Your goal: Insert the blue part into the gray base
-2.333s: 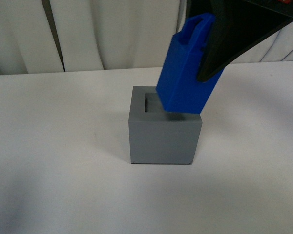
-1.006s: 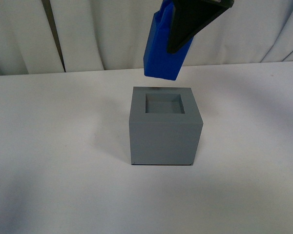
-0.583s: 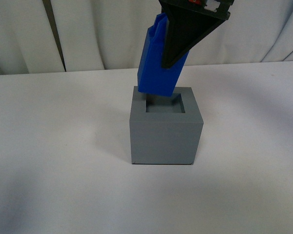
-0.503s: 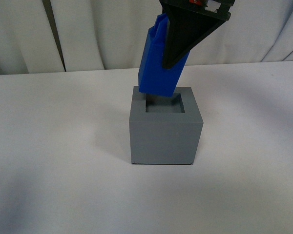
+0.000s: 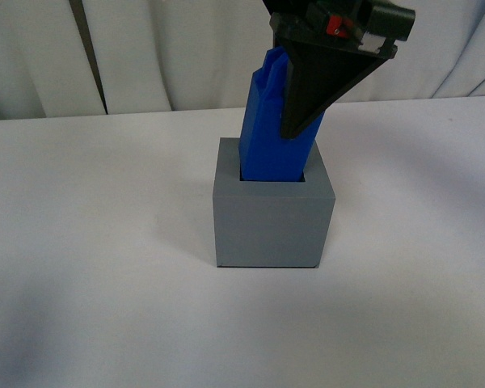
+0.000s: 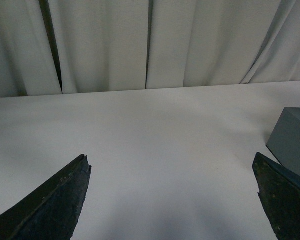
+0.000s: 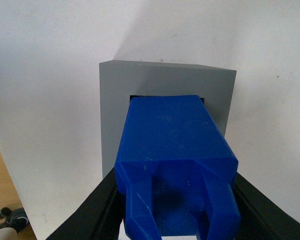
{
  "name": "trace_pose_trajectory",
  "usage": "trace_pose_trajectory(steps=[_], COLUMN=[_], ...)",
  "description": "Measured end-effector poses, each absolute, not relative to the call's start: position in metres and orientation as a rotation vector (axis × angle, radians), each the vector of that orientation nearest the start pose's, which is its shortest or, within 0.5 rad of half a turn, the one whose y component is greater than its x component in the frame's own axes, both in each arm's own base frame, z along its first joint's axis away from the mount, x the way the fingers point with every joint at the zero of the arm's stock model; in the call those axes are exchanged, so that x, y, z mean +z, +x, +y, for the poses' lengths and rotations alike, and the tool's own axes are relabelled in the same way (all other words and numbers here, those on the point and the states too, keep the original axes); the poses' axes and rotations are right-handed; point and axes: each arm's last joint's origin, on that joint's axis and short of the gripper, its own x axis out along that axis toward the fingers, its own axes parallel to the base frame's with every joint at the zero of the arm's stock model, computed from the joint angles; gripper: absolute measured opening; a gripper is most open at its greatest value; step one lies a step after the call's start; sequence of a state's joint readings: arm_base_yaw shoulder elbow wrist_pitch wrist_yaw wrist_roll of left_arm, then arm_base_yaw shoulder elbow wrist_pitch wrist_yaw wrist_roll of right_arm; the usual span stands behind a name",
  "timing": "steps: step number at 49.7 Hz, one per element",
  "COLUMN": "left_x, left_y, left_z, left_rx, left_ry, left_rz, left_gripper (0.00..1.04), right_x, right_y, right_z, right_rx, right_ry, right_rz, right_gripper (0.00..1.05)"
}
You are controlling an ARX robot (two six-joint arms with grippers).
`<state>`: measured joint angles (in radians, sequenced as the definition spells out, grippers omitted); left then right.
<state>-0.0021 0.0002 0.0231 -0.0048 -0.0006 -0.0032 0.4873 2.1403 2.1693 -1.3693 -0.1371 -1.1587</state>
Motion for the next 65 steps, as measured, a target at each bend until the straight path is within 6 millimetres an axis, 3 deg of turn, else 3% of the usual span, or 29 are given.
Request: trace_pose_trajectory(steps=[38,44,54,60,65], left_x=[0.171,0.171,0.171,0.171,0.171], left_y=[0.096,0.096,0.096,0.096,0.096], left_z=[0.000,0.000,0.000,0.000,0.000], left_rx=[-0.002,-0.002,-0.002,-0.002,-0.002], left_ry=[-0.003,-0.004,-0.003,-0.004,-0.003], left_rz=[-0.018,-0.018,-0.018,-0.018,-0.018], left_gripper=[0.99,0.99,0.99,0.99,0.99], right_x=[0.291,0.289,0.294,0.302,0.321], right_y=[0.375,0.375,0.376,0.375,0.372], right_z=[0.207,0.208,0.209,0.206,0.195], right_rx=[1.260,1.266,1.292,1.301,1.276], right_ry=[-1.215,-1.207,-1.133,-1.098,-1.066], right_rz=[0.906,0.901,0.868,0.837,0.767], right_gripper=[0.47,0.62,0.97,0.97,0.97])
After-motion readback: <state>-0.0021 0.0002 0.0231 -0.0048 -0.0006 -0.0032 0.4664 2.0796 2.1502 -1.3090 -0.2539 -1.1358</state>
